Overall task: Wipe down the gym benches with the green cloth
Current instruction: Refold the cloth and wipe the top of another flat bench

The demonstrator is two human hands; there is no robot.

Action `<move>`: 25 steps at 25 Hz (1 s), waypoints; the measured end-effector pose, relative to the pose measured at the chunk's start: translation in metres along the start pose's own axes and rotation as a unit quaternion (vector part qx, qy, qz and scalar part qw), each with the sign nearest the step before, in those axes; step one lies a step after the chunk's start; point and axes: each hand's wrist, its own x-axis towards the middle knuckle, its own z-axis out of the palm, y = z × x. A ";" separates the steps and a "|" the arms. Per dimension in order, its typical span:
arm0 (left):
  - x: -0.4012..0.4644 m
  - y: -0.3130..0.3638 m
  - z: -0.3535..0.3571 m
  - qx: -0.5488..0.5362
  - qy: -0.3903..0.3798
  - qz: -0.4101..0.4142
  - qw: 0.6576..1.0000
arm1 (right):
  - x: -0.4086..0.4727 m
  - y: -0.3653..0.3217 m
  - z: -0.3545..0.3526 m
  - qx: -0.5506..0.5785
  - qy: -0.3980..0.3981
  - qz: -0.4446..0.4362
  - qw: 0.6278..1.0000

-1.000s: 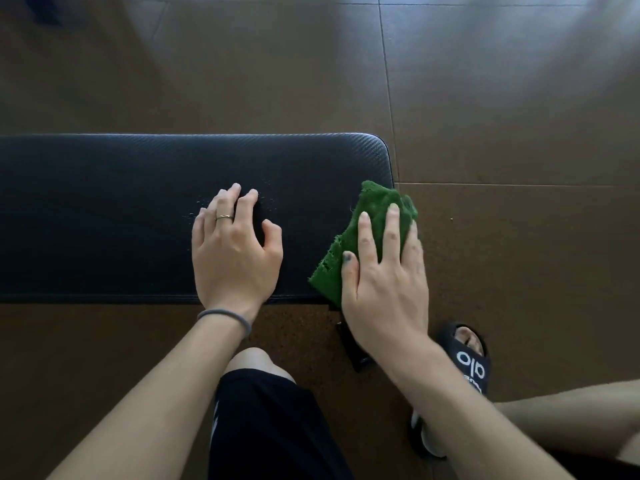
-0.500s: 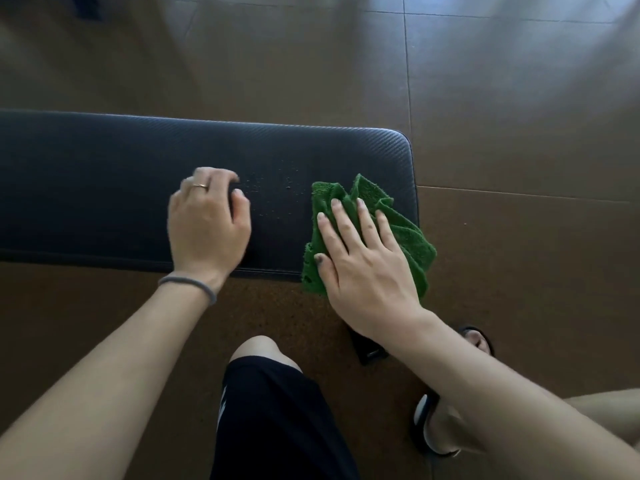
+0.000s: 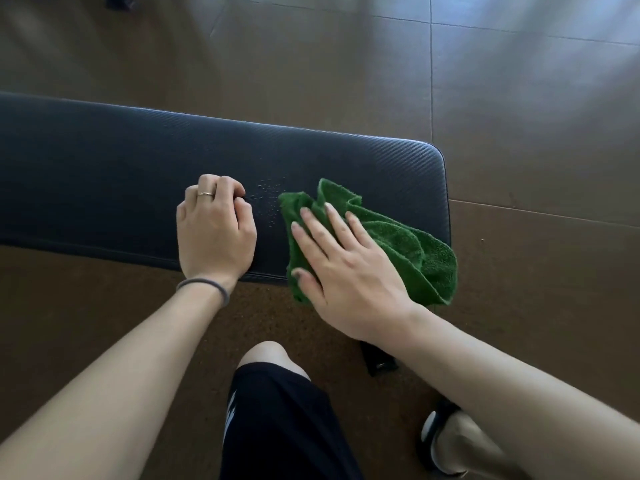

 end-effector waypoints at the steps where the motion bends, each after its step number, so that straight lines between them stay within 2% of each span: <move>1: 0.000 0.001 0.000 -0.002 0.000 -0.001 1.000 | -0.004 0.001 0.000 -0.014 -0.012 -0.029 0.999; 5: 0.000 0.001 -0.001 -0.031 0.005 -0.012 0.999 | 0.043 0.007 -0.004 -0.019 -0.032 -0.099 0.994; 9: -0.001 0.001 -0.002 -0.046 0.010 -0.019 0.999 | 0.066 0.003 -0.002 0.009 -0.022 -0.073 0.997; 12: -0.001 0.000 -0.004 -0.047 0.008 -0.016 0.999 | 0.024 0.033 -0.006 0.019 -0.021 -0.054 0.998; 15: -0.002 0.001 -0.003 -0.044 0.008 -0.020 0.999 | -0.009 0.064 -0.015 0.008 -0.053 -0.050 0.997; 19: -0.001 0.002 0.000 -0.036 0.017 -0.021 0.999 | 0.063 0.058 -0.015 0.024 -0.054 -0.075 0.995; 22: -0.001 0.001 -0.001 -0.037 0.021 -0.018 0.999 | 0.135 0.044 -0.018 0.030 -0.044 -0.008 0.999; 25: -0.001 0.001 0.000 -0.039 0.021 -0.022 0.999 | 0.119 0.019 -0.012 0.035 -0.031 0.026 0.999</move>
